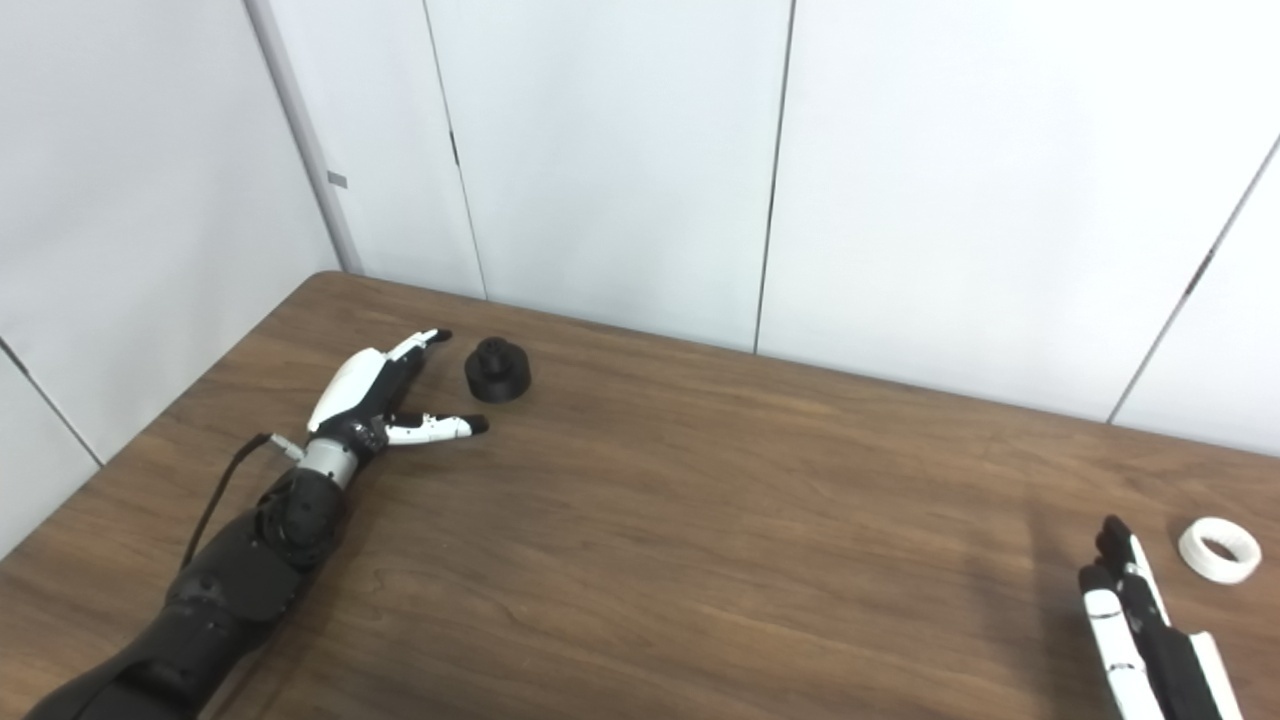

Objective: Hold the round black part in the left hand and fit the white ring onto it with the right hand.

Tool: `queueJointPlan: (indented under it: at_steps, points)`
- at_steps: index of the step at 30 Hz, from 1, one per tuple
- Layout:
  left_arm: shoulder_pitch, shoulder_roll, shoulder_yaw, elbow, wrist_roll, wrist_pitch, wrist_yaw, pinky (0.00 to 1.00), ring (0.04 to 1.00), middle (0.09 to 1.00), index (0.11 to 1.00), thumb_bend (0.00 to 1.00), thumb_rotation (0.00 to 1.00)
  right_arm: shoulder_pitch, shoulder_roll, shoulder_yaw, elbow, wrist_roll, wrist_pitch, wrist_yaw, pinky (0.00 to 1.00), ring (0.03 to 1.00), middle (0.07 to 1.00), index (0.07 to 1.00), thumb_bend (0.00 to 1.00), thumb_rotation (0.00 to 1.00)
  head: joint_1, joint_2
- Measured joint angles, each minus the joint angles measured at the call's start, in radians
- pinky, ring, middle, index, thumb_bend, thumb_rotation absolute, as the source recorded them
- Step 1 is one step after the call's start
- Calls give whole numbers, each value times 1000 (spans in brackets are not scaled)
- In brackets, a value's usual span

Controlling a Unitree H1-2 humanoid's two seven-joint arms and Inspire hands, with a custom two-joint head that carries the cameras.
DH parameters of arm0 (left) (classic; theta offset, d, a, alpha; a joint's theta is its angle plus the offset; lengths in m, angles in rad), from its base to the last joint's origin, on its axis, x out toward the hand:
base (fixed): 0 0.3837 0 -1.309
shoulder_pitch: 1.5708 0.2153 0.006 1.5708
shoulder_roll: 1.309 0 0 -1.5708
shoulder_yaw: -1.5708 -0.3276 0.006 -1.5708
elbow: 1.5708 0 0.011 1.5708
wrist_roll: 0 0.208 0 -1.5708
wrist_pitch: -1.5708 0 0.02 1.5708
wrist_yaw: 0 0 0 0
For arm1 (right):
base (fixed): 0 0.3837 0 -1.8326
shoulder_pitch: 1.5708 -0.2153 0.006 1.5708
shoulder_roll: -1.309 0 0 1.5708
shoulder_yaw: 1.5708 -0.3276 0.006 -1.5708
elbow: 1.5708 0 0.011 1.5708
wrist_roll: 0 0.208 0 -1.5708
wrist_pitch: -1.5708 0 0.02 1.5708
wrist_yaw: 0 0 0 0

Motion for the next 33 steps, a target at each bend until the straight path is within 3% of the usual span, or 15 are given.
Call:
queueJointPlan:
  at_steps: [14, 23, 33]
  points:
    - [-77, 17, -72, 65, 36, -9, -52, 989, 947, 932, 861, 1000, 472, 20, 6, 4, -79, 2, 41, 3, 1000, 1000, 1000, 1000, 28, 902, -18, 20]
    - [-144, 13, -95, 158, 37, -20, -54, 999, 936, 921, 861, 1000, 498, 45, 13, 4, -133, 3, 65, 3, 1000, 1000, 1000, 1000, 22, 921, -23, 32]
    - [-163, 7, -132, 171, 45, -20, -49, 984, 937, 923, 845, 1000, 471, 53, 16, 4, -173, 3, 71, 3, 1000, 1000, 1000, 1000, 15, 936, -34, 38]
